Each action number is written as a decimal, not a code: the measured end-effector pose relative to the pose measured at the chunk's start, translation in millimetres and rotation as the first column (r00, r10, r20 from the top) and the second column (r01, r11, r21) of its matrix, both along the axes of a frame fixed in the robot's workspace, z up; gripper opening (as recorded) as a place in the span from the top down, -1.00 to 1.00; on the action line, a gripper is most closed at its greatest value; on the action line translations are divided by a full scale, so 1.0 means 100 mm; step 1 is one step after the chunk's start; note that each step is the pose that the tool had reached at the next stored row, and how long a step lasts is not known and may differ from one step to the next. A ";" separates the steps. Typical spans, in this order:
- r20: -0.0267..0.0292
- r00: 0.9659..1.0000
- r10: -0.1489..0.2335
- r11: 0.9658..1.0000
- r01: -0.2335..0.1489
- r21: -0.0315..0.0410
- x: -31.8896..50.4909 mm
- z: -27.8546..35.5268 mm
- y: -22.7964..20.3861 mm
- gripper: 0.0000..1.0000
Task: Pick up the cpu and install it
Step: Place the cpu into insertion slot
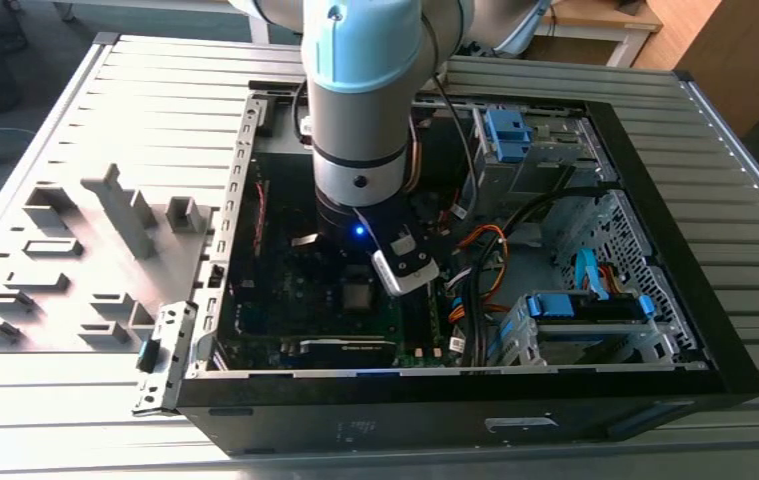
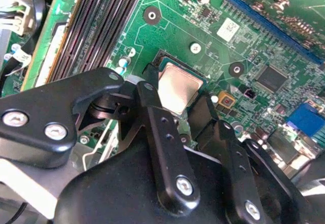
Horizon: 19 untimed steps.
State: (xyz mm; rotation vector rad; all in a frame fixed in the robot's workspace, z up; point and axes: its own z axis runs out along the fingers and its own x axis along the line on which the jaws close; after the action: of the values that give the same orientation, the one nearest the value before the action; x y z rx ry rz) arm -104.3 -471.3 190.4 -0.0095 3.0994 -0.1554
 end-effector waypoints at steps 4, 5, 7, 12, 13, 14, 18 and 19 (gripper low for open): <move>0.011 1.000 0.000 1.000 0.000 0.000 -0.001 -0.009 0.000 0.05; 0.014 1.000 0.000 1.000 0.000 0.000 -0.002 -0.010 0.000 0.05; 0.016 1.000 0.000 1.000 0.000 0.001 -0.001 -0.012 0.000 0.05; 0.018 1.000 0.000 1.000 0.000 0.001 -0.004 -0.022 -0.001 0.05; 0.019 1.000 0.000 1.000 0.000 0.000 -0.004 -0.024 -0.001 0.05; 0.019 1.000 0.000 1.000 0.000 0.000 -0.004 -0.025 -0.001 0.05; 0.020 1.000 0.000 1.000 0.000 0.001 -0.003 -0.027 0.000 0.05; 0.020 1.000 0.000 1.000 0.000 0.001 -0.003 -0.028 0.000 0.05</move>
State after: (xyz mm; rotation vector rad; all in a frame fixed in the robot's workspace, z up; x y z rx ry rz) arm -104.6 -471.3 187.7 -0.0079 3.0795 -0.1531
